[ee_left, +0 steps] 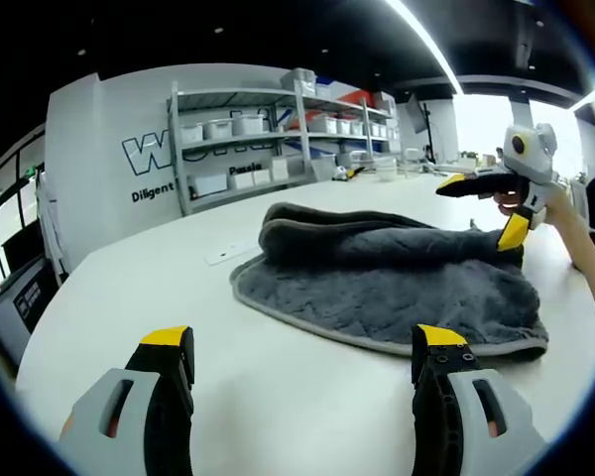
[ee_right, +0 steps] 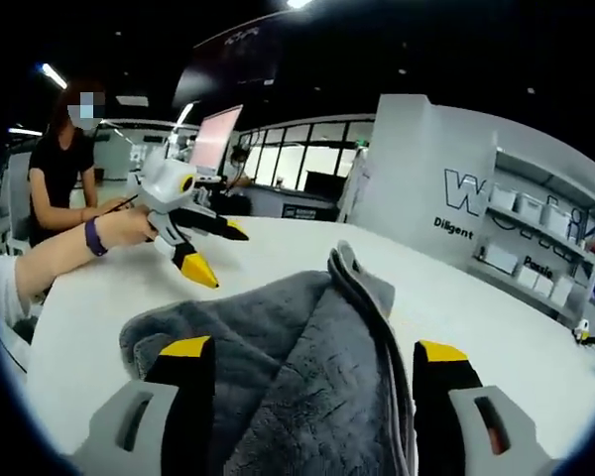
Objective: Open the folded towel by lifting each exposed corner and separating the folded layers until the towel lies flat within the target outline without major curled edges
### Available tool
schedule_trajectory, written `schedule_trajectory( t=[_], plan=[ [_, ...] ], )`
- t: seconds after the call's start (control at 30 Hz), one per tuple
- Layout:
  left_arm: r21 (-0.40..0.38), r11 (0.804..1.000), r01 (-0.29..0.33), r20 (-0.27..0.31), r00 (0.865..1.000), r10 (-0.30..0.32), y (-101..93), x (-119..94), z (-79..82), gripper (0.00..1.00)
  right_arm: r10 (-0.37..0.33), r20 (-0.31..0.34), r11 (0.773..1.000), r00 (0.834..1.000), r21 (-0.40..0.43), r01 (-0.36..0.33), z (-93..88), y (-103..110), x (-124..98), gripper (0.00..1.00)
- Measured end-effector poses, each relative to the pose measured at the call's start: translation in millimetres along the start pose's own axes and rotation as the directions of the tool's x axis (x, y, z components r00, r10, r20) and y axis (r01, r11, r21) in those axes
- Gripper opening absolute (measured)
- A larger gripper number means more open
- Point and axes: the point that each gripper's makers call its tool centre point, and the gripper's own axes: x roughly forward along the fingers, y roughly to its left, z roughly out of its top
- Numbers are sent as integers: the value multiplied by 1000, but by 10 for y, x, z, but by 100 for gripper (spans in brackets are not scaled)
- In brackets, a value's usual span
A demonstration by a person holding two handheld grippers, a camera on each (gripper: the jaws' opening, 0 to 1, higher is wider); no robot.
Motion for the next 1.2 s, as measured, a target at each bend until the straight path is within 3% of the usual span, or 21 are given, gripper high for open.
schedule_trajectory(
  t=[0.53, 1.2],
  plan=[
    [0, 1000, 0, 1, 1000, 0, -8, -1, -6, 89, -23, -46, 998, 999, 61, 26, -98, -88, -15, 99],
    [-15, 1000, 19, 24, 1000, -19, -59, -12, 33, 89, -49, -84, 996, 995, 67, 55, -187, -135, -26, 99]
  ],
)
